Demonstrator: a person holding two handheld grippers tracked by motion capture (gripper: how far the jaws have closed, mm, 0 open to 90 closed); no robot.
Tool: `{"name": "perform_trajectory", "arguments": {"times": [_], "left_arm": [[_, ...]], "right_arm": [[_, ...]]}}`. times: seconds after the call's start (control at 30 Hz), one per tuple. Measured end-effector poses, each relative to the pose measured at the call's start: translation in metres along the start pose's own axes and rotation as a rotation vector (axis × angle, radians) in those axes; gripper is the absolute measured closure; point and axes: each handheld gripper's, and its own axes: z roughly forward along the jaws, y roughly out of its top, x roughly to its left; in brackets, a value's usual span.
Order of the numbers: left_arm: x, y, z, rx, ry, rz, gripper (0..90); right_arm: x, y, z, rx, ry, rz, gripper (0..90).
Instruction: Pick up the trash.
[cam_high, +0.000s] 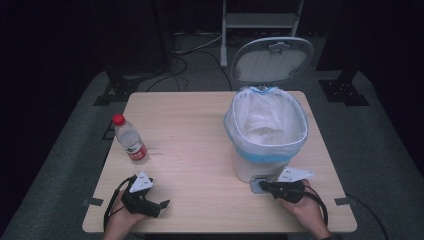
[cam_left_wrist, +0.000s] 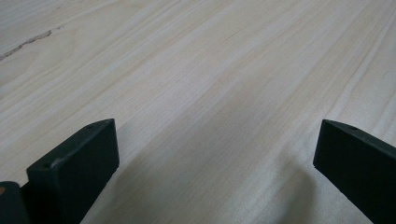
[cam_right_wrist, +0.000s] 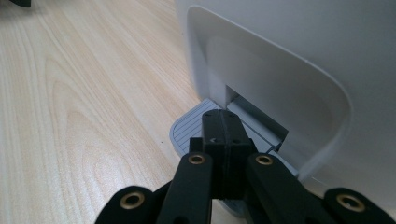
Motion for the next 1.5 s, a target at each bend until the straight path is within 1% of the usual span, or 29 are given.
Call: {"name": "perform_trajectory", "arguments": {"times": [0.1, 0.23, 0.4, 0.83, 1.03, 1.23, 1.5], "left_arm": [[0.001, -0.001, -0.002, 0.004, -0.001, -0.003, 0.0], [0.001, -0.002, -0.006, -0.009, 0.003, -0.005, 0.0], [0.003, -0.004, -0.009, -0.01, 0.009, -0.01, 0.0], [0.009, -0.008, -0.019, -0.031, 0.025, -0.028, 0.0], [0.011, -0.01, -0.022, -0.035, 0.028, -0.029, 0.0], [0.013, -0.011, -0.026, -0.052, 0.036, -0.041, 0.0], [0.016, -0.012, -0.03, -0.064, 0.042, -0.045, 0.0]], "right_arm": [[0.001, 0.0, 0.0, 0.0, -0.006, -0.009, 89.6], [0.002, 0.0, 0.0, 0.001, -0.012, -0.013, 89.6], [0.002, 0.0, 0.0, 0.001, -0.012, -0.013, 89.5], [0.002, 0.0, 0.0, 0.001, -0.012, -0.011, 89.5], [0.002, 0.0, 0.0, 0.001, -0.012, -0.01, 89.6], [0.002, 0.0, 0.0, 0.001, -0.012, -0.01, 89.6], [0.002, 0.0, 0.0, 0.0, -0.012, -0.01, 89.6]]}}
